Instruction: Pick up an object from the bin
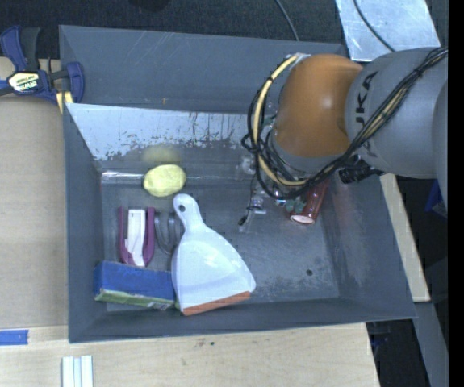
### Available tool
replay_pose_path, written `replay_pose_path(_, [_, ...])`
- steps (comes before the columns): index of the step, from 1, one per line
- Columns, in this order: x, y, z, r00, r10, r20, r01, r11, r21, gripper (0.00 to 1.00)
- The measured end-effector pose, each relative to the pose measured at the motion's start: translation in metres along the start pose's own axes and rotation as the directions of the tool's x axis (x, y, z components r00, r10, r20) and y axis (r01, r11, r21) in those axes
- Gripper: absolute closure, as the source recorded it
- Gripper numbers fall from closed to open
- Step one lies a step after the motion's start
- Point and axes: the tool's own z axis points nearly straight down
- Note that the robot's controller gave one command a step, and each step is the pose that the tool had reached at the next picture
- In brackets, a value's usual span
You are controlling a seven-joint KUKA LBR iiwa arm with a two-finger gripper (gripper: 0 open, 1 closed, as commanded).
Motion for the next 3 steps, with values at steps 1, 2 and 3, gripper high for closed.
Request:
replay_pose_path(1, [0.059, 0.004, 0.031, 0.843, -0.537, -0.01, 0.537, 0.843, -0.006, 0.0])
replay_pose_path(2, [-0.007, 0.062, 0.061, 0.988, -0.157, 0.005, 0.157, 0.988, -0.002, 0.0])
replay_pose_path(3, [-0.005, 0.073, 0.066, 0.719, -0.695, 0.001, 0.695, 0.719, -0.003, 1.0])
